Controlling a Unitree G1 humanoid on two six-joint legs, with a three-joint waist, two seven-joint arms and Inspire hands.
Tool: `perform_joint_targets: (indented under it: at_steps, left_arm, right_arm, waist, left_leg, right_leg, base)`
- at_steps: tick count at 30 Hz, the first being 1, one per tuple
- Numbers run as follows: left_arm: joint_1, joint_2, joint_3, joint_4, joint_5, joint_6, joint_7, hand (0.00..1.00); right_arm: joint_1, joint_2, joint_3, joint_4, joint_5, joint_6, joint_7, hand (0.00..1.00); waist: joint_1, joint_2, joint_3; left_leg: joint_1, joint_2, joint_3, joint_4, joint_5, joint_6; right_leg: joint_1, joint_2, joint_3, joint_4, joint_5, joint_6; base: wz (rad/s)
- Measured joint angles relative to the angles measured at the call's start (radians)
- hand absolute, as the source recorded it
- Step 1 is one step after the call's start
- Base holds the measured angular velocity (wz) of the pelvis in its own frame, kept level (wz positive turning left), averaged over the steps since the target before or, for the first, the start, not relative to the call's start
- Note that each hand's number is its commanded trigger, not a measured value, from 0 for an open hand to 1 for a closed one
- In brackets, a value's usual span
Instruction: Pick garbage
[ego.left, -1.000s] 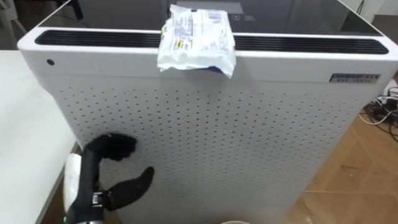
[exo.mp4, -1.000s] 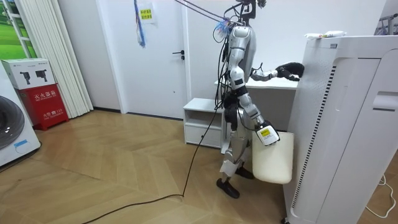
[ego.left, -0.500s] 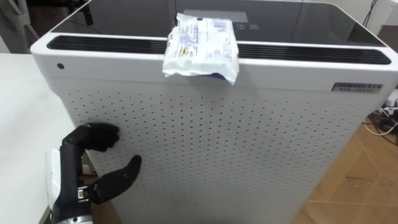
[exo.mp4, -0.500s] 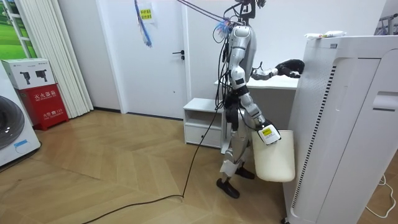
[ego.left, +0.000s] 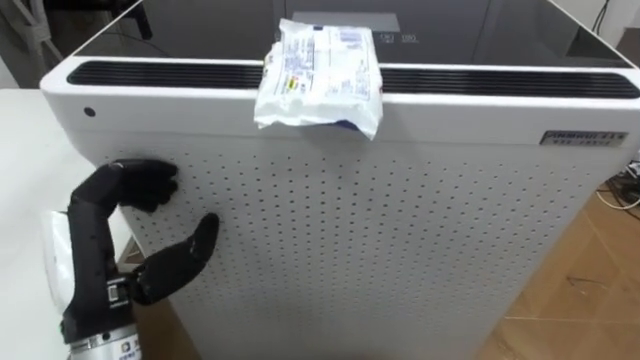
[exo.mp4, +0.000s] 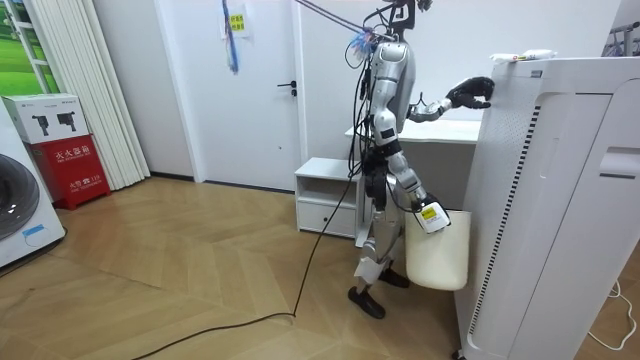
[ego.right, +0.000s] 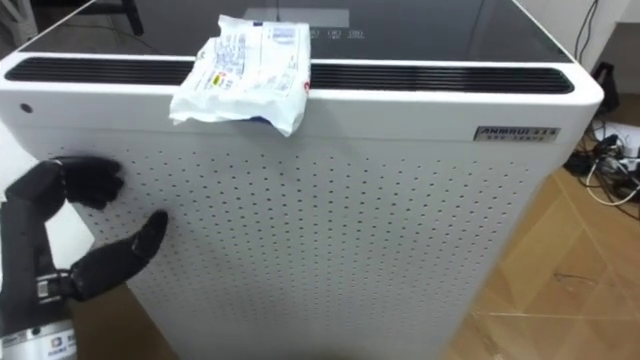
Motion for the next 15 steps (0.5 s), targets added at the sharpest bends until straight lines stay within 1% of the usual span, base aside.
perform_joint_targets:
  at_steps: [2, 4, 6, 7, 8, 9, 11, 15]
  left_arm:
    - [-0.001, -0.001, -0.001, -0.054, 0.011, 0.0, 0.001, 0.0]
    - [-0.002, -0.001, -0.003, -0.122, 0.019, -0.001, 0.009, 0.0]
    - [-0.037, -0.003, -0.012, -0.171, 0.025, -0.005, 0.029, 0.0]
    - [-0.048, -0.003, -0.011, -0.179, 0.03, -0.005, 0.03, 0.0]
    - [-0.063, -0.006, -0.011, -0.195, 0.039, -0.006, 0.038, 0.0]
    - [-0.07, -0.011, -0.012, -0.208, 0.044, -0.007, 0.039, 0.0]
    - [-0.078, -0.02, -0.013, -0.209, 0.063, -0.007, 0.037, 0.0]
    - [-0.097, -0.035, -0.014, -0.209, 0.096, -0.006, 0.036, 0.0]
  right_arm:
    - [0.001, 0.0, 0.0, 0.004, 0.0, 0.0, 0.006, 1.0]
    - [0.0, 0.001, 0.0, 0.013, 0.001, 0.0, 0.009, 1.0]
    - [-0.002, 0.002, 0.005, 0.034, 0.003, 0.0, 0.01, 1.0]
    - [-0.001, 0.002, 0.01, 0.036, 0.004, 0.001, 0.009, 1.0]
    - [0.0, 0.001, 0.015, 0.038, 0.004, 0.004, 0.008, 1.0]
    - [0.0, -0.001, 0.02, 0.04, 0.004, 0.005, 0.006, 1.0]
    - [0.0, -0.003, 0.025, 0.049, 0.004, 0.006, 0.007, 1.0]
    - [0.0, -0.003, 0.028, 0.058, 0.003, 0.016, 0.012, 1.0]
  waist:
    - [-0.003, 0.0, -0.0003]
    - [-0.015, 0.001, -0.0004]
    - [-0.021, 0.004, -0.0018]
    - [-0.021, 0.005, -0.0016]
    - [-0.021, 0.008, -0.0035]
    - [-0.022, 0.013, -0.008]
    - [-0.023, 0.017, -0.0101]
    - [-0.026, 0.019, -0.011]
  left_leg:
    - [0.007, 0.001, 0.004, -0.001, 0.0, 0.001]
    - [0.014, 0.001, 0.004, -0.006, 0.0, 0.001]
    - [0.03, 0.0, 0.009, -0.015, 0.0, 0.001]
    - [0.035, 0.0, 0.011, -0.018, 0.0, 0.001]
    - [0.042, 0.001, 0.015, -0.025, 0.0, 0.001]
    - [0.047, 0.001, 0.018, -0.031, 0.001, 0.003]
    - [0.063, 0.001, 0.028, -0.036, 0.001, 0.003]
    - [0.073, 0.001, 0.031, -0.039, 0.001, 0.003]
  right_leg:
    - [0.004, 0.001, 0.003, -0.005, 0.0, 0.0]
    - [0.014, 0.002, 0.001, -0.014, 0.001, 0.002]
    - [0.029, 0.0, 0.002, -0.016, 0.001, 0.002]
    - [0.03, 0.0, 0.004, -0.017, 0.001, 0.002]
    - [0.034, 0.0, 0.008, -0.02, 0.001, 0.002]
    - [0.036, 0.001, 0.011, -0.024, 0.002, 0.003]
    - [0.05, 0.0, 0.018, -0.029, 0.001, 0.003]
    - [0.061, 0.0, 0.022, -0.032, 0.001, 0.004]
  base:
    - [0.0]
    - [0.0]
    - [-0.02]
    - [-0.06]
    - [-0.09]
    - [-0.1]
    - [-0.09]
    - [-0.03]
